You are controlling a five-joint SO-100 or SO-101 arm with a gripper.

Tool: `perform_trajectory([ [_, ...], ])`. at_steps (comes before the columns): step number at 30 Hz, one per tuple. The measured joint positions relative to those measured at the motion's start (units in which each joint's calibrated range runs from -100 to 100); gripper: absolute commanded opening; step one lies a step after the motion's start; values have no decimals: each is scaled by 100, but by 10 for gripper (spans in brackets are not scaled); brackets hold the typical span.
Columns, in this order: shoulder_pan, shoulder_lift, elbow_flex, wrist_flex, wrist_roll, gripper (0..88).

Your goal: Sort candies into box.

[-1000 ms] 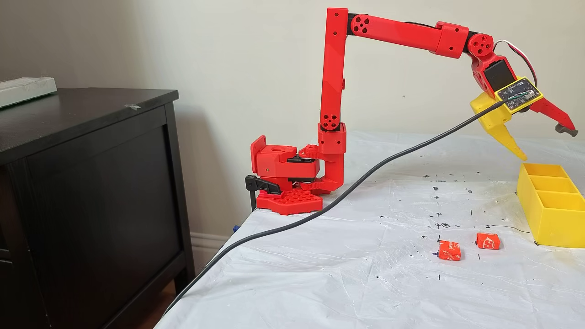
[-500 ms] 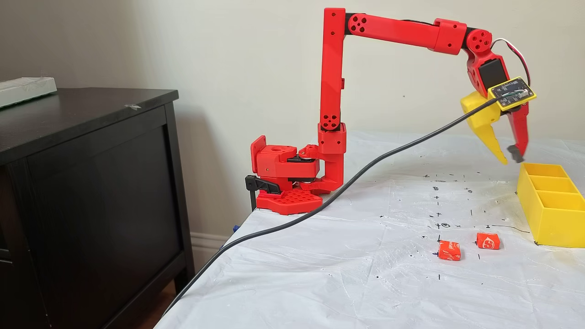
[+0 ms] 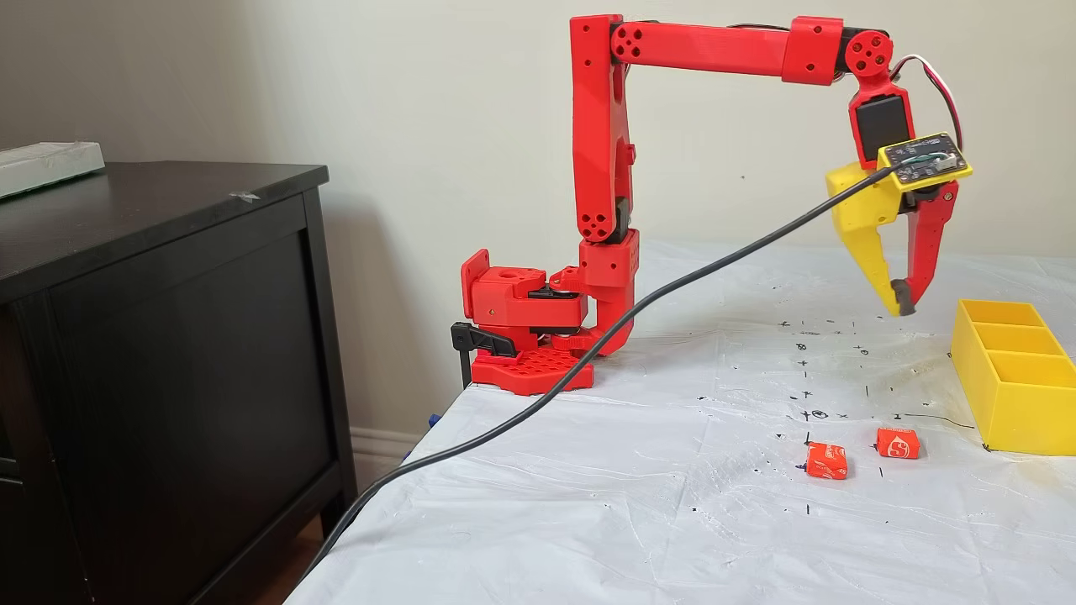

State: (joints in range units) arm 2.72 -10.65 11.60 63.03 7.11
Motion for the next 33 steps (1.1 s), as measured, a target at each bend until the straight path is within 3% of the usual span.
perform_trajectory([
  [8,796,-68,9,-235,264,2],
  [17,1121,8,140,-322,479,14],
  [22,1138,255,280,-314,586,125],
  [26,1170,356,280,-251,650,270],
  [33,1292,407,438,-212,850,291],
])
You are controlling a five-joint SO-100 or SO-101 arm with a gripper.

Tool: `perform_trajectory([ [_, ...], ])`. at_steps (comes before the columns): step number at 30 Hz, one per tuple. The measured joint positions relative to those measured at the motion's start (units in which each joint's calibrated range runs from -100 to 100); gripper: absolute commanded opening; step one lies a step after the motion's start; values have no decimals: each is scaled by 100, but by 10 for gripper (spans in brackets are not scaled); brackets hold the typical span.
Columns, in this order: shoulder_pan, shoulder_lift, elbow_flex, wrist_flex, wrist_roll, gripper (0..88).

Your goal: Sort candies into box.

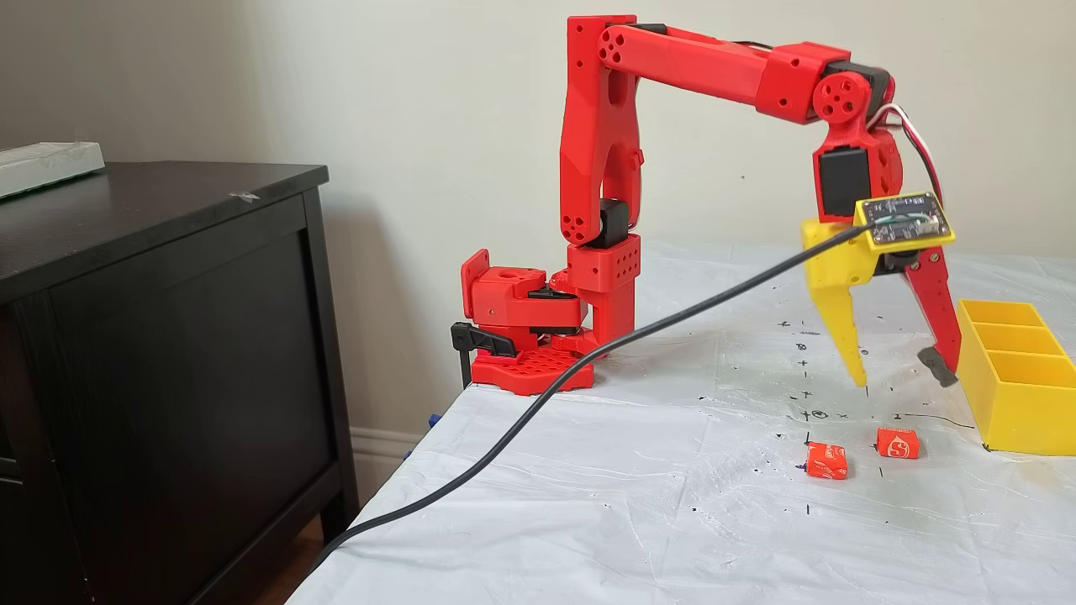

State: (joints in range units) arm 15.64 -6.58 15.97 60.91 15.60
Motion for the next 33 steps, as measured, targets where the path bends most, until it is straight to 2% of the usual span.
perform_trajectory([
  [10,49,289,18,78,230,296],
  [22,41,857,9,-78,225,286],
  [33,65,1485,-709,-63,112,251],
])
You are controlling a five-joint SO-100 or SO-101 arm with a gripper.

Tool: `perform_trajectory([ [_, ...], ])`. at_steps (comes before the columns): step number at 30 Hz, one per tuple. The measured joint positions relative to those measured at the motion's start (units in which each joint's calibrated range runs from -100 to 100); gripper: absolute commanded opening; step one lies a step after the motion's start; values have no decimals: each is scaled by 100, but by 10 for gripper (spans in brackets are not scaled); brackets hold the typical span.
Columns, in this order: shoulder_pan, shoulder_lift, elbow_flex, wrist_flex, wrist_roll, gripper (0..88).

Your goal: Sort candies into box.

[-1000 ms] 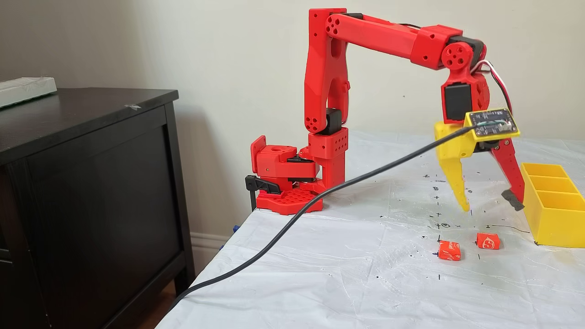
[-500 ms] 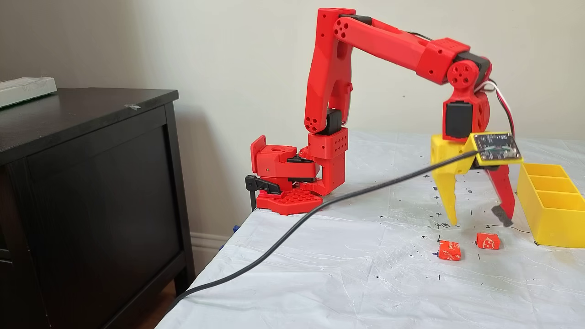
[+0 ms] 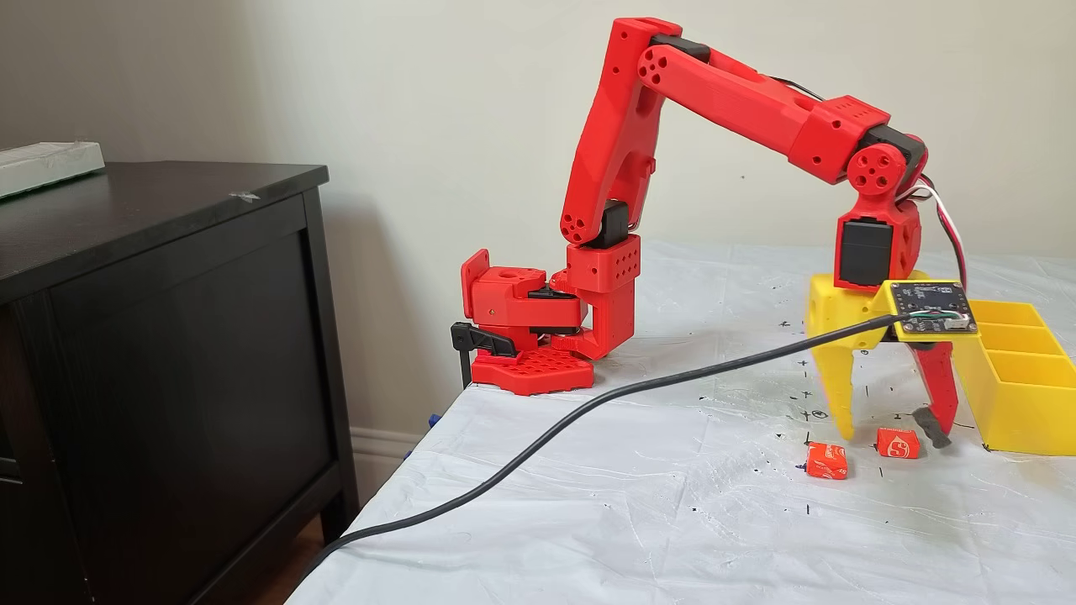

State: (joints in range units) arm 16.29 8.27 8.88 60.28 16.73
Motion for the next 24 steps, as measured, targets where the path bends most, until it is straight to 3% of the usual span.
perform_trajectory([
  [24,-98,314,-184,-235,-49,204],
])
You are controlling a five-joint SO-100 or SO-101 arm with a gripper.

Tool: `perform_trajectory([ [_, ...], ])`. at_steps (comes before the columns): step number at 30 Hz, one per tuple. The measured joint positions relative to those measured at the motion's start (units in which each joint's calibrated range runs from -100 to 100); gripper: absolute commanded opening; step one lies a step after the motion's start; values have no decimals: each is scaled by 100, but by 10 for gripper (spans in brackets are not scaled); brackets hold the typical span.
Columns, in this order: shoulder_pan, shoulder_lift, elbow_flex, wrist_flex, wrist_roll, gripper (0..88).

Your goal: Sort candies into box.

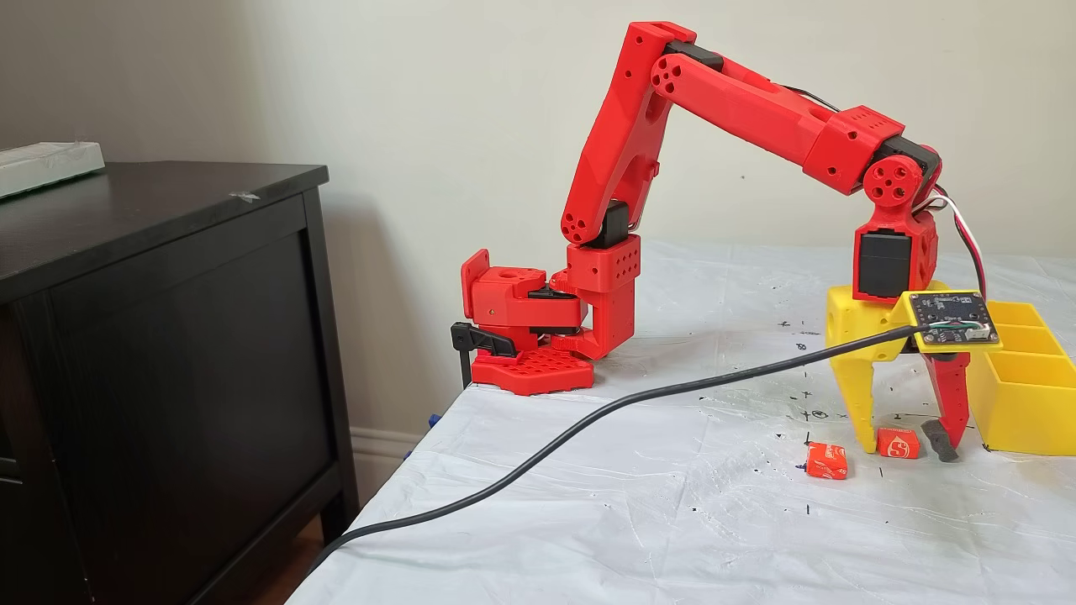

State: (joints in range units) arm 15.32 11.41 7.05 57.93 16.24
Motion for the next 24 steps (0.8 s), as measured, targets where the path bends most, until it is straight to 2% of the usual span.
perform_trajectory([
  [11,-49,-17,158,-63,-5,240],
  [24,-106,-25,228,141,-5,212],
])
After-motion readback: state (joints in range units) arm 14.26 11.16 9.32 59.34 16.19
